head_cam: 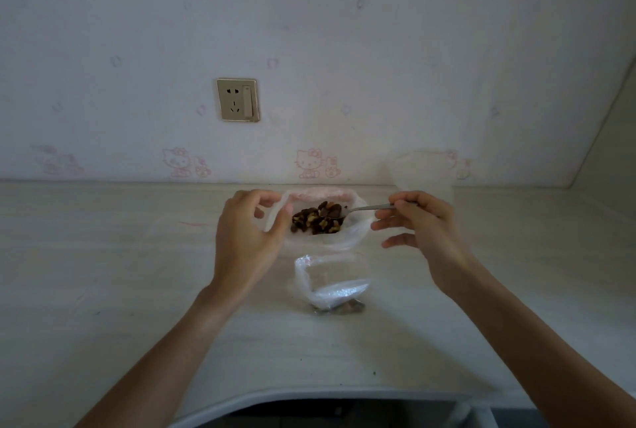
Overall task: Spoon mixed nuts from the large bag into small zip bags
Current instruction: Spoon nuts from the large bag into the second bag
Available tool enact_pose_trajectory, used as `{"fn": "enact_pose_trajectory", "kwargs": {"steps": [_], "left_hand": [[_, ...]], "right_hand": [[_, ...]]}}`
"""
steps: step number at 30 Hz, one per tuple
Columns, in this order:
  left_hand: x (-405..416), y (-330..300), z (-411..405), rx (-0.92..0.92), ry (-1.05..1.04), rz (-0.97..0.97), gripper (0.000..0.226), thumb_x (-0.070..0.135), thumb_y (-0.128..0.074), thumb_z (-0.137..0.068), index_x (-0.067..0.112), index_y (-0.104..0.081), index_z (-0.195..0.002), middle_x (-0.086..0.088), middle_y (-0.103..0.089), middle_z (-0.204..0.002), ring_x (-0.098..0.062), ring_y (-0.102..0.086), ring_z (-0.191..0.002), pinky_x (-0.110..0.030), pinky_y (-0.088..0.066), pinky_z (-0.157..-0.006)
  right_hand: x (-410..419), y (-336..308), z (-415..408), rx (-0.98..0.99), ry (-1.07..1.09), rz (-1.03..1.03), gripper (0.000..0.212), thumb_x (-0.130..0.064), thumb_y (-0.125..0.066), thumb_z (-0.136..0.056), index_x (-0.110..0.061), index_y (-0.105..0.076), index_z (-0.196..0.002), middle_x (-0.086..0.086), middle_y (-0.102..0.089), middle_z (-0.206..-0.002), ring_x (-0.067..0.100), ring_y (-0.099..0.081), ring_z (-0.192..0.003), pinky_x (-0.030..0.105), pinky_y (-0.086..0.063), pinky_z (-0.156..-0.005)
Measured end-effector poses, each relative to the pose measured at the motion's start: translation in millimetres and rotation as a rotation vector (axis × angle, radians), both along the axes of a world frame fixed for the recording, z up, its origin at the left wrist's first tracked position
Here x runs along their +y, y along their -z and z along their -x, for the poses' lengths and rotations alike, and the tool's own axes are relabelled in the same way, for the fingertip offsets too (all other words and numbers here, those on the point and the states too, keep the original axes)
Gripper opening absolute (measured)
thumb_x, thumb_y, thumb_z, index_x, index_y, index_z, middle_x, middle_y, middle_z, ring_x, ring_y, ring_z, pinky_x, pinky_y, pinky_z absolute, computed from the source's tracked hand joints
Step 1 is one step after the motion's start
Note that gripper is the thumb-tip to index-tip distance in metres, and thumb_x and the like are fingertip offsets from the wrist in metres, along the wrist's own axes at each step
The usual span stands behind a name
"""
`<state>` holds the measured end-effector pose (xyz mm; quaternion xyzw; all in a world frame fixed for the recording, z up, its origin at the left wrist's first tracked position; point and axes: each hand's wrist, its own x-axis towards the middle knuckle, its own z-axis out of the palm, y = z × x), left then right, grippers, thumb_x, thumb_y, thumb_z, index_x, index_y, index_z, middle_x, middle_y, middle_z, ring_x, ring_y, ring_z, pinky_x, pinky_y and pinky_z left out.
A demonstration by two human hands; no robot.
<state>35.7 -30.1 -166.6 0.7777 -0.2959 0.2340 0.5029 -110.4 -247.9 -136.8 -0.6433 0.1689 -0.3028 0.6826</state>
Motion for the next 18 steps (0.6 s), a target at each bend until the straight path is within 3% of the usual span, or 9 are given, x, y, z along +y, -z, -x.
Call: {"fn": "enact_pose_trajectory", "kwargs": {"steps": [3, 7, 10, 15, 18], "left_hand": [[12, 3, 13, 0.033, 0.073, -0.02, 0.005, 0.036, -0.074, -0.091, 0.033, -0.07, -0.09, 0.017, -0.069, -0.08, -0.005, -0.064, -0.074, -0.011, -0.047, -0.067], [18, 14, 31, 0.213, 0.152, -0.104, 0.023, 0.051, -0.069, -0.092, 0.036, -0.072, -0.075, 0.019, -0.069, -0.073, 0.0, -0.063, -0.068, -0.007, -0.043, -0.062], [16, 19, 37, 0.324, 0.176, -0.195, 0.033, 0.067, -0.066, -0.085, 0.037, -0.076, -0.078, 0.02, -0.07, -0.075, 0.003, -0.064, -0.071, -0.007, -0.044, -0.062], [5, 21, 41, 0.392, 0.152, -0.31, 0.015, 0.05, -0.072, -0.09, 0.035, -0.077, -0.089, 0.017, -0.073, -0.082, 0.009, -0.064, -0.078, -0.01, -0.045, -0.065], [5, 20, 40, 0.369, 0.143, -0.303, 0.011, 0.037, -0.072, -0.093, 0.035, -0.076, -0.083, 0.016, -0.072, -0.08, 0.012, -0.061, -0.079, -0.014, -0.043, -0.064]], "right_hand": [[-3, -3, 24, -0.027, -0.05, -0.017, 0.017, -0.002, -0.048, -0.105, 0.001, -0.065, -0.104, 0.019, -0.076, -0.084, 0.035, -0.076, -0.08, 0.038, -0.059, -0.054], [-3, 0, 51, -0.005, -0.119, -0.031, 0.016, -0.003, -0.05, -0.104, 0.002, -0.065, -0.103, 0.023, -0.074, -0.087, 0.04, -0.075, -0.082, 0.04, -0.059, -0.056], [0, 7, 64, 0.054, -0.14, 0.021, 0.017, -0.004, -0.049, -0.105, 0.002, -0.065, -0.104, 0.023, -0.075, -0.089, 0.04, -0.075, -0.084, 0.041, -0.06, -0.058], [8, 13, 74, 0.135, -0.132, 0.344, 0.018, -0.005, -0.048, -0.105, -0.006, -0.066, -0.104, 0.012, -0.076, -0.088, 0.026, -0.075, -0.085, 0.044, -0.063, -0.065], [13, 9, 83, 0.152, -0.099, 0.794, 0.016, -0.015, -0.048, -0.106, -0.016, -0.065, -0.106, -0.003, -0.075, -0.089, 0.011, -0.072, -0.084, 0.033, -0.061, -0.067]]}}
